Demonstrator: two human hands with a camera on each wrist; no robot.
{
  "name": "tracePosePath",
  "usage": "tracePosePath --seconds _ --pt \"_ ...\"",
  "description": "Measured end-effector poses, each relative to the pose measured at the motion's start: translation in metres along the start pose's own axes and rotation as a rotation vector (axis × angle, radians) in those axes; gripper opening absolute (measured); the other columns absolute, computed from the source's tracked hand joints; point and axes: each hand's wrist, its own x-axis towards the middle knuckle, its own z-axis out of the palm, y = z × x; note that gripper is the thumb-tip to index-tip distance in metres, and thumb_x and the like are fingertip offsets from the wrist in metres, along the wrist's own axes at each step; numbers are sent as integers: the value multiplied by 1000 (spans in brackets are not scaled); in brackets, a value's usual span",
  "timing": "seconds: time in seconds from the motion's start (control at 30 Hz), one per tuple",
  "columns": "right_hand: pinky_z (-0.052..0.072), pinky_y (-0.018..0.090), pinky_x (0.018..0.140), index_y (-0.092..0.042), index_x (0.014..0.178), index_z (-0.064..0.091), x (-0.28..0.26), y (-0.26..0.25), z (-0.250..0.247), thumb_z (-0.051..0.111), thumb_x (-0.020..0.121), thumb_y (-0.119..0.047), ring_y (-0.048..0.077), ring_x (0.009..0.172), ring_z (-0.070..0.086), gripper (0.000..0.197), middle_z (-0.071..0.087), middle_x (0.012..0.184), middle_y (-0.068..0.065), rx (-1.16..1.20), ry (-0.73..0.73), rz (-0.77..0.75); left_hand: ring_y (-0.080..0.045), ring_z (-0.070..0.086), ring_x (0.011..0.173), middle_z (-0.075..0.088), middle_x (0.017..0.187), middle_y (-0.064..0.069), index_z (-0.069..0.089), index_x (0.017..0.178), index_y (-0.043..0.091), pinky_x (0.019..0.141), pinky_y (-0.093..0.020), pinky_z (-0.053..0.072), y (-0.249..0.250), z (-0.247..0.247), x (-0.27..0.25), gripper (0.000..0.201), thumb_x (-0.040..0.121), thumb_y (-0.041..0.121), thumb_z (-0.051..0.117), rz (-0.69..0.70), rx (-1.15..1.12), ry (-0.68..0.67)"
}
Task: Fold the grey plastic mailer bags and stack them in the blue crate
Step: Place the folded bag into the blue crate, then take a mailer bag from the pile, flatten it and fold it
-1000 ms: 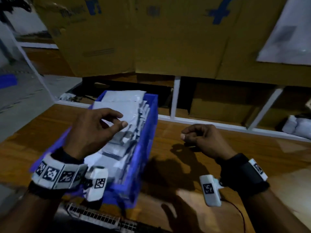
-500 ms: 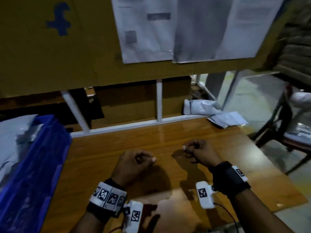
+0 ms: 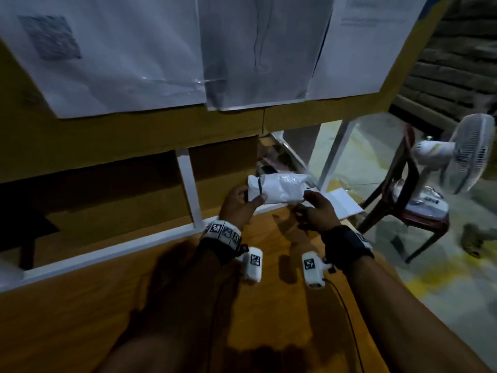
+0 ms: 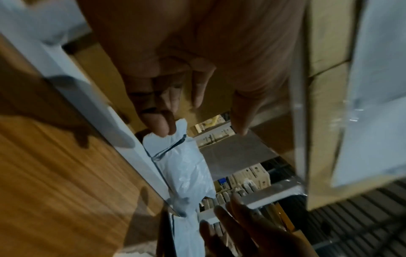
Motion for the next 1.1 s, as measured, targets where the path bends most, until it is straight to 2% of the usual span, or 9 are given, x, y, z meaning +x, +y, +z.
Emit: tracePosePath --seconds 0.2,0.3,0.4,0.5,0.57,0.73,0.83,0.93,1.1 --pt "50 32 54 -22 133 44 54 5 22 65 97 -3 17 63 71 45 66 98 12 180 -38 119 -28 65 111 62 133 8 51 140 38 61 -36 63 -36 26 80 111 38 58 88 -72 56 -2" --pt "49 38 60 -21 124 45 65 16 26 64 94 1 34 83 70 42 58 112 27 251 -66 168 -28 67 108 63 133 6 53 138 37 55 -33 61 -46 35 95 114 32 58 89 -107 54 -9" --pt "57 44 62 -17 126 55 60 18 26 69 90 0 34 79 72 42 68 110 30 141 0 110 -26 68 110 63 135 8 51 137 42 76 -45 64 -55 37 100 111 35 63 89 -80 83 24" --pt "55 24 55 -7 123 62 45 14 18 72 91 -4 24 73 67 34 73 99 16 -53 46 -20 -27 66 113 64 133 8 48 140 43 93 -56 57 -51 29 82 106 42 62 86 -41 95 33" --pt "55 17 61 -13 123 63 32 17 8 74 92 -11 16 83 67 34 70 98 0 -136 55 -106 -31 67 112 68 128 5 52 136 41 93 -57 57 -45 17 55 96 48 64 83 -15 92 22" --pt "56 51 96 -23 118 71 -35 28 -10 81 86 -25 18 106 68 34 72 117 -6 -245 -26 -240 -29 72 92 74 110 -4 59 129 31 68 -45 60 -40 -26 -52 74 65 62 79 99 97 29" --pt "54 40 96 -28 123 66 -100 36 -9 81 88 -30 13 108 64 38 66 122 -12 -306 -83 -315 -18 74 97 75 111 3 64 125 25 79 -43 63 -50 -49 -132 56 75 37 85 112 1 61" --pt "46 22 87 -26 133 61 -174 56 -5 77 91 -33 9 115 56 45 61 125 -14 -385 -186 -374 -2 72 87 76 94 14 65 112 23 70 -17 55 -70 -74 -222 37 87 -1 76 100 -47 65" --pt "49 31 92 -22 130 65 -283 108 17 78 89 -35 9 115 61 45 68 126 -8 -437 -348 -461 -5 71 80 76 97 6 69 118 16 61 -18 50 -130 -122 -357 30 89 9 76 59 0 189"
